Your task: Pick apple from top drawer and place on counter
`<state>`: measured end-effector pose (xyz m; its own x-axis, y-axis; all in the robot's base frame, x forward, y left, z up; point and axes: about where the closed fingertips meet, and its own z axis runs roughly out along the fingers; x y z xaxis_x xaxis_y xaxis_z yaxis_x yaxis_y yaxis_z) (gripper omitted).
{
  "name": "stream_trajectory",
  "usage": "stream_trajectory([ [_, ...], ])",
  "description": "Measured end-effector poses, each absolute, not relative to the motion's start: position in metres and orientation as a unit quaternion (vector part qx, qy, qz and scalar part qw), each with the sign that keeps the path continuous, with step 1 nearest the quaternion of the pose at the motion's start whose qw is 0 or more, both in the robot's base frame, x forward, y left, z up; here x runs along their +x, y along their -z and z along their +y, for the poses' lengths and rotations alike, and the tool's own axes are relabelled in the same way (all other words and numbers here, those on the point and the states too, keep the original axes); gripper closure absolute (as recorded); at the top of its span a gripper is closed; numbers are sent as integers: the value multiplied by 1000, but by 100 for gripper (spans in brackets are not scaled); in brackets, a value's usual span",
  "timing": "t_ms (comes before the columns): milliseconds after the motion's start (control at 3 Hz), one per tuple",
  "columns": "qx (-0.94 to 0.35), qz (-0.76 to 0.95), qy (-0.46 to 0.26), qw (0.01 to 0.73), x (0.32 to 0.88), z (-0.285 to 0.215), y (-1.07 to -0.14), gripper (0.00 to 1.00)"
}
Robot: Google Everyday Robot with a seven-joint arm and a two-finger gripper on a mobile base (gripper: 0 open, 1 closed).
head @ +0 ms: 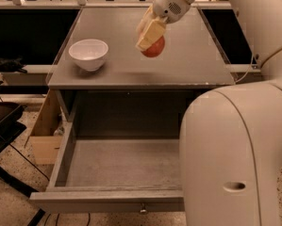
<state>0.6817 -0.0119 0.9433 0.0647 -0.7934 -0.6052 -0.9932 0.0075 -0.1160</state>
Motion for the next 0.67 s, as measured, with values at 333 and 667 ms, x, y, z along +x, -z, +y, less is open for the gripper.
stream_trajectory([
  [333,-663,661,-197,291,695,-16,-914,100],
  [667,-646,664,-190,324,711,-29,-882,100],
])
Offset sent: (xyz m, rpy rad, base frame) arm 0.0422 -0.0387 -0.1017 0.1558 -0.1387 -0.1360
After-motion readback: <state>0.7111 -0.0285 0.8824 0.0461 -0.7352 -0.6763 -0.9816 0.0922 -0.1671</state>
